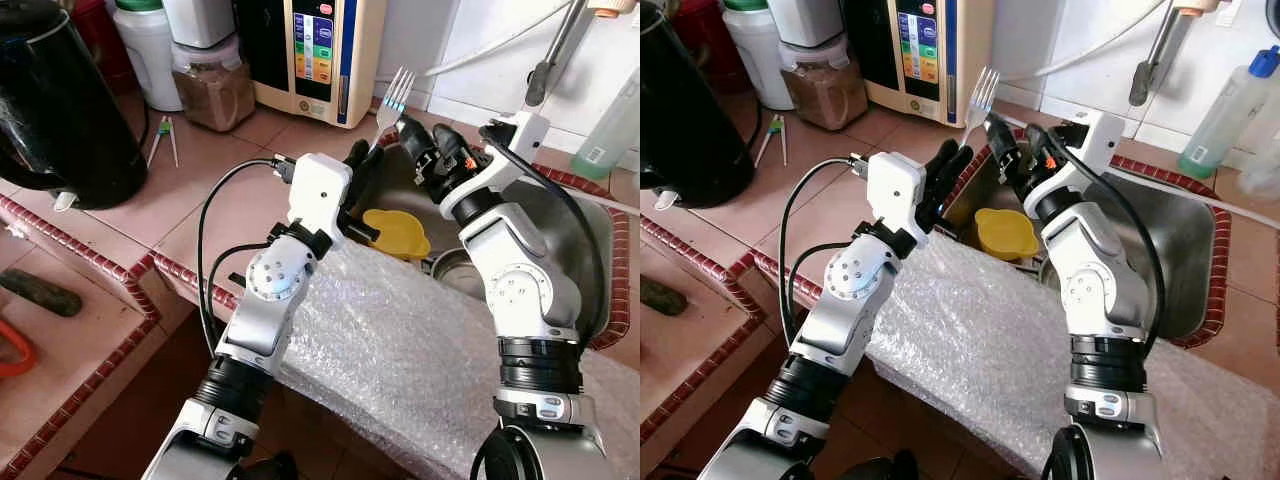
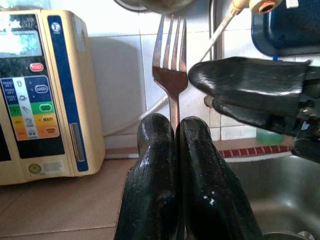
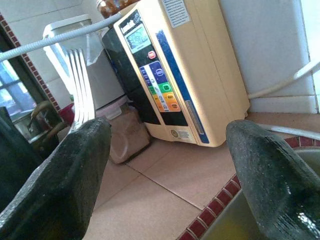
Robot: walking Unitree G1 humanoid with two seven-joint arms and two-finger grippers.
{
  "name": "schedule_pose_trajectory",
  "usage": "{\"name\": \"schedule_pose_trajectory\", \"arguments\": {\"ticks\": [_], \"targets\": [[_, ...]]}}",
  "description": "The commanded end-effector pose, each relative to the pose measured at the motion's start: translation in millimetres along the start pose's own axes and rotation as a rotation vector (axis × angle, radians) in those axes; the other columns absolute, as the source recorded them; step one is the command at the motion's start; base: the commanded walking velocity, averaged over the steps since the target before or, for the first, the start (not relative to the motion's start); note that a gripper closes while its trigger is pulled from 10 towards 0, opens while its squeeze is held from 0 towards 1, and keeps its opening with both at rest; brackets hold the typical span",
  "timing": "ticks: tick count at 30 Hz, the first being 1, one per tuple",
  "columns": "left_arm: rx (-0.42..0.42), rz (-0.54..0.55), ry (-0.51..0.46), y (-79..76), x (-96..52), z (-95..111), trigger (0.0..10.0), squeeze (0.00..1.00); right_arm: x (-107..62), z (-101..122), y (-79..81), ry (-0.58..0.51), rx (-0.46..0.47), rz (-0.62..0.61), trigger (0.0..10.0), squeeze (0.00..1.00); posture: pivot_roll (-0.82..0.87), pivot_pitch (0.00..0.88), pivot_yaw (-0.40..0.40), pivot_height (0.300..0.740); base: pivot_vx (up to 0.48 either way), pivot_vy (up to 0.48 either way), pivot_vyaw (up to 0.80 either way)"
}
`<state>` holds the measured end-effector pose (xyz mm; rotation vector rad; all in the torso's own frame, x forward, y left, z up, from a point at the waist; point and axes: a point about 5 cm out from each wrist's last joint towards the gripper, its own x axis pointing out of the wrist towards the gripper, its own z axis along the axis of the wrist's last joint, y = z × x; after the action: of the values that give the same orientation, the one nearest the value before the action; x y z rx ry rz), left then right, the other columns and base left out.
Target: Kitchen organization
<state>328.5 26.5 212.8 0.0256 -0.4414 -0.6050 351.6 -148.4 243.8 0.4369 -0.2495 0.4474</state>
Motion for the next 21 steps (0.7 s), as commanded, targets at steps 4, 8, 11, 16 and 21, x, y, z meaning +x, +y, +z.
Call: {"name": "schedule_pose_trajectory", "arguments": {"ticks": [4, 8, 11, 16, 21], "targets": [[-0.005, 0.007, 0.019, 0.1, -2.0, -3.1, 0.0, 0.00, -9.0, 1.2, 0.9, 0.036, -0.048, 0.076, 10.0, 0.00, -0.07, 0.117, 0.004, 0.740, 0.000, 0.000, 0.00], [-0.006, 0.004, 0.015, -0.5, -1.5, -1.9, 0.0, 0.00, -15.2, 1.9, -5.3, 0.052, -0.068, 0.078, 10.0, 1.00, -0.07, 0.119, 0.006, 0.740, 0.000, 0.000, 0.00], [-0.012, -0.010, 0.018, -3.3, -0.8, -2.7, 0.0, 0.00, -14.7, 2.4, -0.2, 0.046, -0.044, 0.114, 10.0, 0.45, -0.08, 0.118, 0.008, 0.740, 0.000, 0.000, 0.00], [-0.016, -0.022, 0.017, -6.0, -0.6, -2.7, 0.0, 0.00, -12.8, 1.2, 6.9, 0.040, -0.028, 0.148, 10.0, 0.00, -0.07, 0.118, 0.005, 0.740, 0.000, 0.000, 0.00], [-0.031, -0.052, 0.006, -9.6, -0.5, -0.7, 0.0, 0.00, -3.9, -5.9, 14.8, 0.038, 0.018, 0.178, 10.0, 0.00, -0.07, 0.118, 0.007, 0.740, 0.000, 0.000, 0.00]]}}
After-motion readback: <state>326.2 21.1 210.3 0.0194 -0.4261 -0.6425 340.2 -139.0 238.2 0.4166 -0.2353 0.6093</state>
